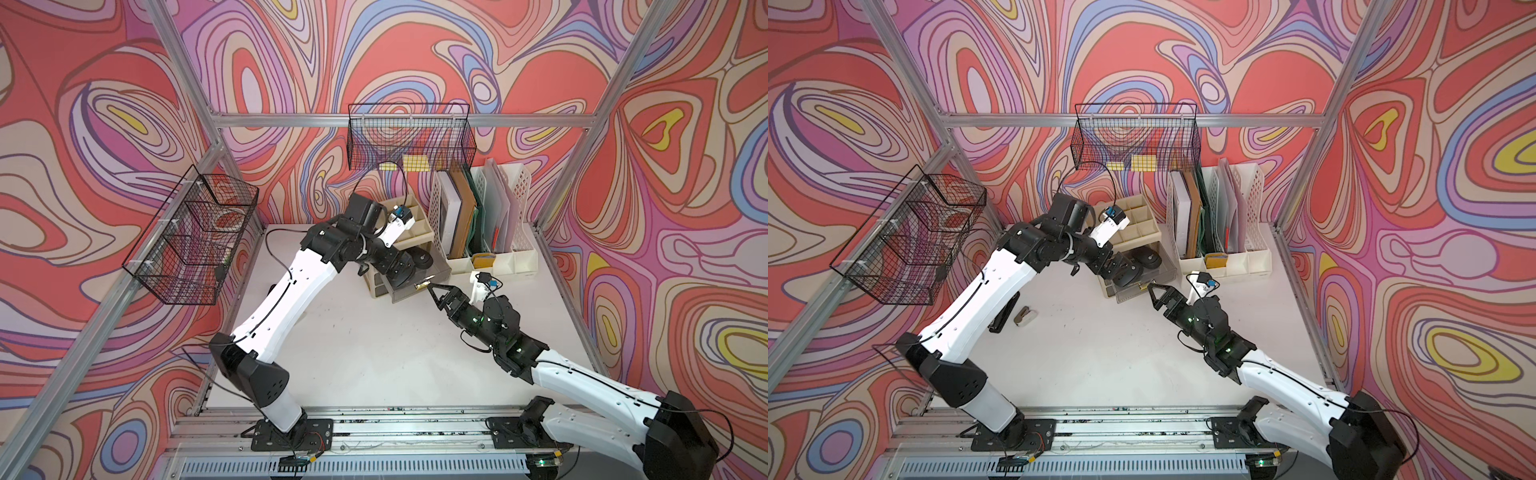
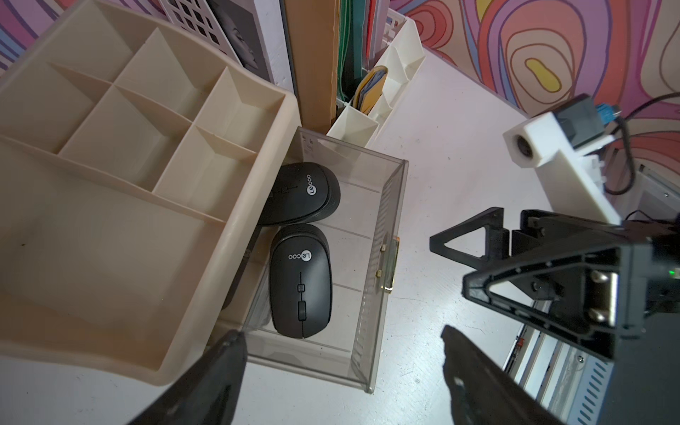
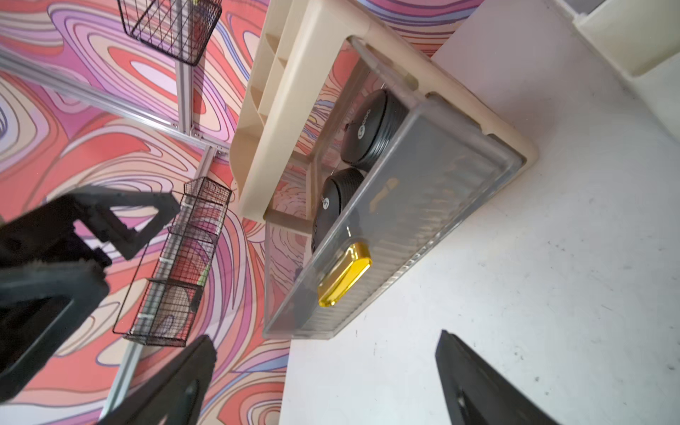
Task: Take the mice out of the drawer
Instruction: Open the drawer in the storage box, then pick up the mouse from the drawer.
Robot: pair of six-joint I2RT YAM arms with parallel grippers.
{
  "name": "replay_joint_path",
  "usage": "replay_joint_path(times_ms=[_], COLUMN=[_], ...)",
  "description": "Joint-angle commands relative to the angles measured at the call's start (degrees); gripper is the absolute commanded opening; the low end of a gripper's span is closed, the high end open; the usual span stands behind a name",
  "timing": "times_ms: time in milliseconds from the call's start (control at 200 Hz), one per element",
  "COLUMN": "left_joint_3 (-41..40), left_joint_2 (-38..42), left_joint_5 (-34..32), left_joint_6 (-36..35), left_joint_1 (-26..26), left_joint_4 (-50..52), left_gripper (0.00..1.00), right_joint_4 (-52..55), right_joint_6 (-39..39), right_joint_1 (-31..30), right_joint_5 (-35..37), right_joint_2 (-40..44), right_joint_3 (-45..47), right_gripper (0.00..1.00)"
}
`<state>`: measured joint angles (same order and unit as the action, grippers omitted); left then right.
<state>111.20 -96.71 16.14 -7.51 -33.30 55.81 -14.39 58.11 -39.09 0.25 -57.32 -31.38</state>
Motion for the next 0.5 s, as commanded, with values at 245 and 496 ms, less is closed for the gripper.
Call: replay_joint_path(times_ms=[245, 496], left_joint_3=[9.4, 12.7], left_joint_2=[-11.3, -16.3], left_joint_5=[-11.2, -13.0], left_joint_6=[-0.9, 0.5], left_joint_1=[-2.5, -3.0], left_joint_4=[7.9, 9.9], left_gripper=[0.59, 0.58], right_joint_4=[30.1, 40.7], right_joint_6=[-29.7, -37.3], right_joint_1=[-0.1, -0.1], right_joint_5=[-2.8, -3.1], right_joint_2=[10.8, 11.8], right_joint_3=[-13.1, -19.4], right_gripper=[0.98, 0.98])
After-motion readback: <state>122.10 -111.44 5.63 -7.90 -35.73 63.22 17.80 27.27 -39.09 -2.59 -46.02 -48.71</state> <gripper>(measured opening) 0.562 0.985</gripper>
